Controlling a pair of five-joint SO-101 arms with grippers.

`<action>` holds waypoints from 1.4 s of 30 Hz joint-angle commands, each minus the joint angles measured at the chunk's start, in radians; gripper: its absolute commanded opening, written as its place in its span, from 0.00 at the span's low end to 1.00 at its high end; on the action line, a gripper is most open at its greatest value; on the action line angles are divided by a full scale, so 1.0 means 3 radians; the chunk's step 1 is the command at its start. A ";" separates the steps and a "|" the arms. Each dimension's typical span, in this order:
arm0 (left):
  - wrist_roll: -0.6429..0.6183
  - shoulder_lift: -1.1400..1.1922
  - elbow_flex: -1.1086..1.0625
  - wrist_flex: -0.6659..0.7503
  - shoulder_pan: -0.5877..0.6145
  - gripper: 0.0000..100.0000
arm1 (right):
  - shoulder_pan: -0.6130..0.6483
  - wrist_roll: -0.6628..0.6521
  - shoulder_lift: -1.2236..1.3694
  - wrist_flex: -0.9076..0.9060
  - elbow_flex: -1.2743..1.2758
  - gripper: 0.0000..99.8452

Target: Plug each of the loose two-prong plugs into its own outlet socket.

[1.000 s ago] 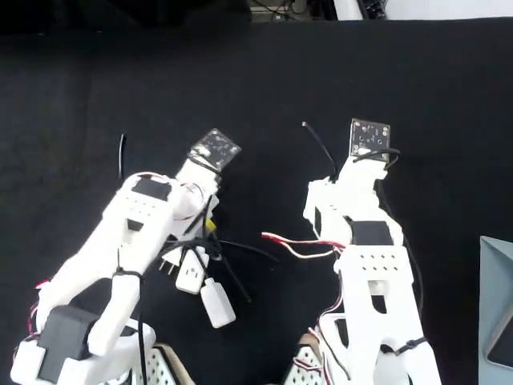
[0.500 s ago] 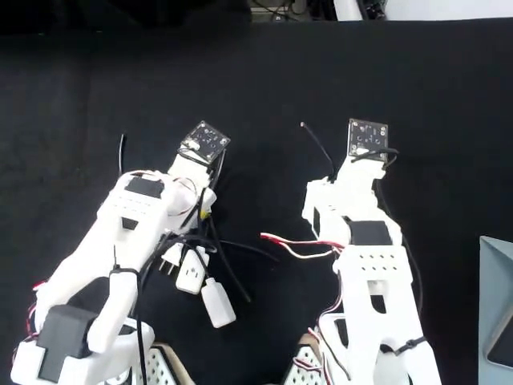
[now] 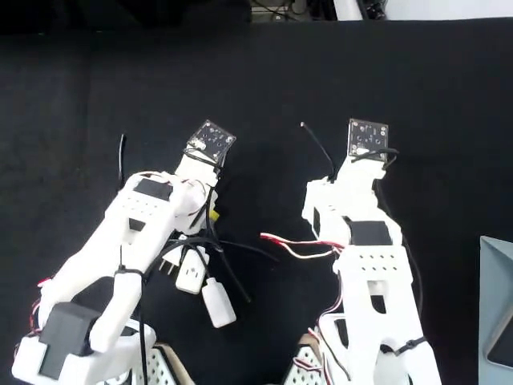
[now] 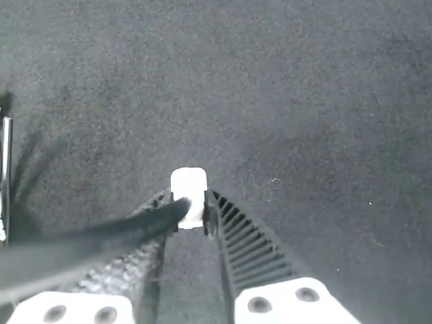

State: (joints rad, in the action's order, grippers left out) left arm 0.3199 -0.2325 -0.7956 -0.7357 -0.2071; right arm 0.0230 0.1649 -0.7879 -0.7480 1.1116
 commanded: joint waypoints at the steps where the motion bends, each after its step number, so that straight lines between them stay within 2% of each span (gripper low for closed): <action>1: -0.0010 0.0230 0.0043 0.0148 0.0043 0.24 | 0.0041 0.0000 0.0013 0.0056 -0.0018 0.01; 8: -0.0031 0.0353 0.0243 0.0138 0.0115 0.16 | 0.0036 0.0000 0.0013 0.0056 -0.0018 0.01; 15: -0.0031 -0.0297 0.0182 -0.0072 0.0079 0.09 | 0.0026 0.0000 0.0013 0.0056 -0.0018 0.01; 21: -0.0031 -0.1028 0.0156 -0.0486 -0.0171 0.06 | 0.0015 0.0000 -0.0003 0.0046 -0.0018 0.01; 24: -0.0036 -0.1064 0.0156 -0.0568 -0.0407 0.06 | -0.0153 -0.0010 -0.0003 0.0041 -0.0049 0.01; 30: -0.0205 -0.0696 0.0238 -0.0378 -0.0770 0.06 | -0.0563 -0.0312 -0.0003 0.0041 -0.0136 0.01; 37: -0.0358 0.0266 0.0632 -0.0210 -0.0923 0.07 | -0.0598 -0.0312 -0.0003 0.0051 -0.0136 0.01; 42: -0.0650 0.0829 0.0928 -0.0312 -0.0892 0.24 | -0.0598 -0.0312 -0.0003 0.0051 -0.0136 0.01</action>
State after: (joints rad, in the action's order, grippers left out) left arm 0.1680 -0.0253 -0.6022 -0.8170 -0.4741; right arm -0.1427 0.0790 -0.7879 -0.7480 1.1116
